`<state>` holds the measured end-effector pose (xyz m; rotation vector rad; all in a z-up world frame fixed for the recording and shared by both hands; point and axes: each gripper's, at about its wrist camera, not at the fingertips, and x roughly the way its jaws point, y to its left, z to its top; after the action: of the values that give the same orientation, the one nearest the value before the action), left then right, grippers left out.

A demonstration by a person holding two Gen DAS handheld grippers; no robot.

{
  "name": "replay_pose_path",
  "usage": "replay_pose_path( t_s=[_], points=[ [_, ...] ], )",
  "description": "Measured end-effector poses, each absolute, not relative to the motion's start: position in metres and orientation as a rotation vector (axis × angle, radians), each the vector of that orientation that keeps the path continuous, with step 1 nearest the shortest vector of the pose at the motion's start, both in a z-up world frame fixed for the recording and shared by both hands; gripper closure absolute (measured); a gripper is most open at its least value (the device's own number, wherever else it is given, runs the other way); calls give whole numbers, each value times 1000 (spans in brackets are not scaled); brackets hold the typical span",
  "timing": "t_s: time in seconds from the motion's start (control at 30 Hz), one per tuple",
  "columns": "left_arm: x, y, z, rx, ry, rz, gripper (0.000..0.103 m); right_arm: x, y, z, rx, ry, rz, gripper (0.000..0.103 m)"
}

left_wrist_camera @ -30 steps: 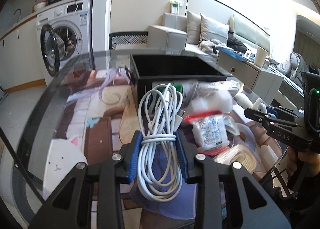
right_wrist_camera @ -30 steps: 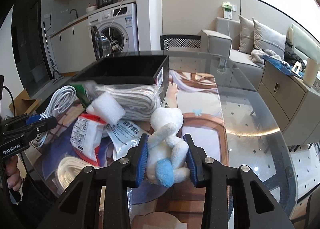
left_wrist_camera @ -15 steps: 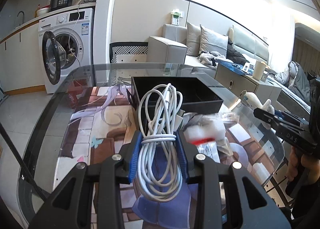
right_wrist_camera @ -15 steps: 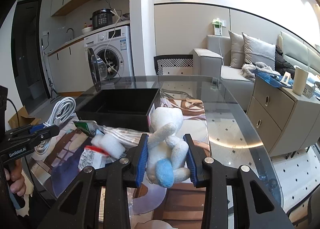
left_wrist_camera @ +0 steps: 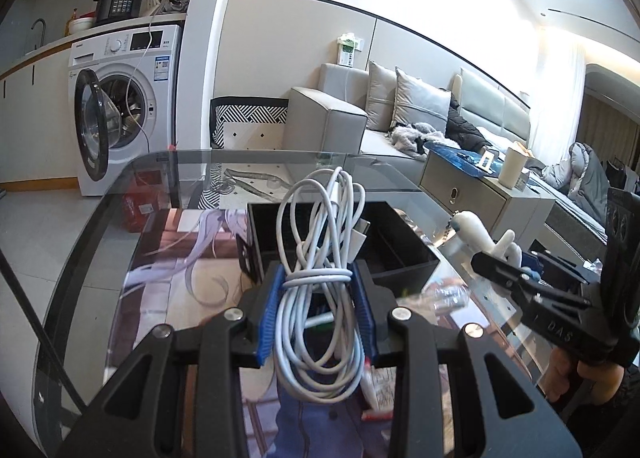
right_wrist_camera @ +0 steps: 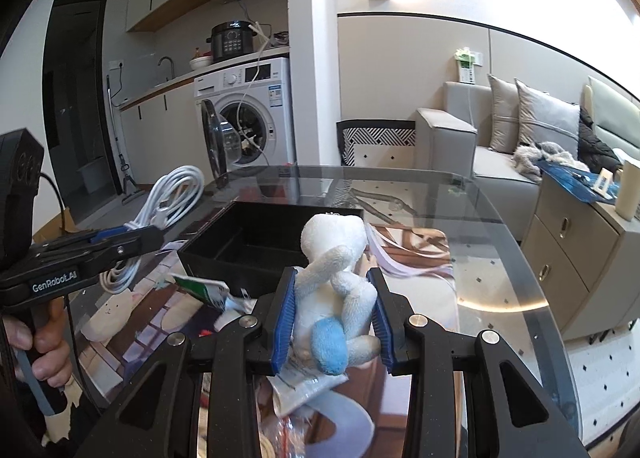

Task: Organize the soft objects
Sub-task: 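Carry the plush toy and cable into the black box and open both tools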

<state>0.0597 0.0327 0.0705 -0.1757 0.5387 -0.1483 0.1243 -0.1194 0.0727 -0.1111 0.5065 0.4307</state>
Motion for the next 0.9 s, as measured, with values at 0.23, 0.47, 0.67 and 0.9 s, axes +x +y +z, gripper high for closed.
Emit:
replay_pose_path(
  t_s=[0.23,0.47,0.67,0.9],
  points=[
    [90,31,67,-176,588,-143,71,155,-104,78,-127,538,457,68],
    [116,29,61,-189,639,-158,71,186,-88,77,-148,572,470,68],
    [136,29,56,-187,672,-167,70,208,-77,69,-137,608,490,68],
    [151,28,50,-210,719,-184,70,225,-68,60,-148,648,506,68]
  ],
)
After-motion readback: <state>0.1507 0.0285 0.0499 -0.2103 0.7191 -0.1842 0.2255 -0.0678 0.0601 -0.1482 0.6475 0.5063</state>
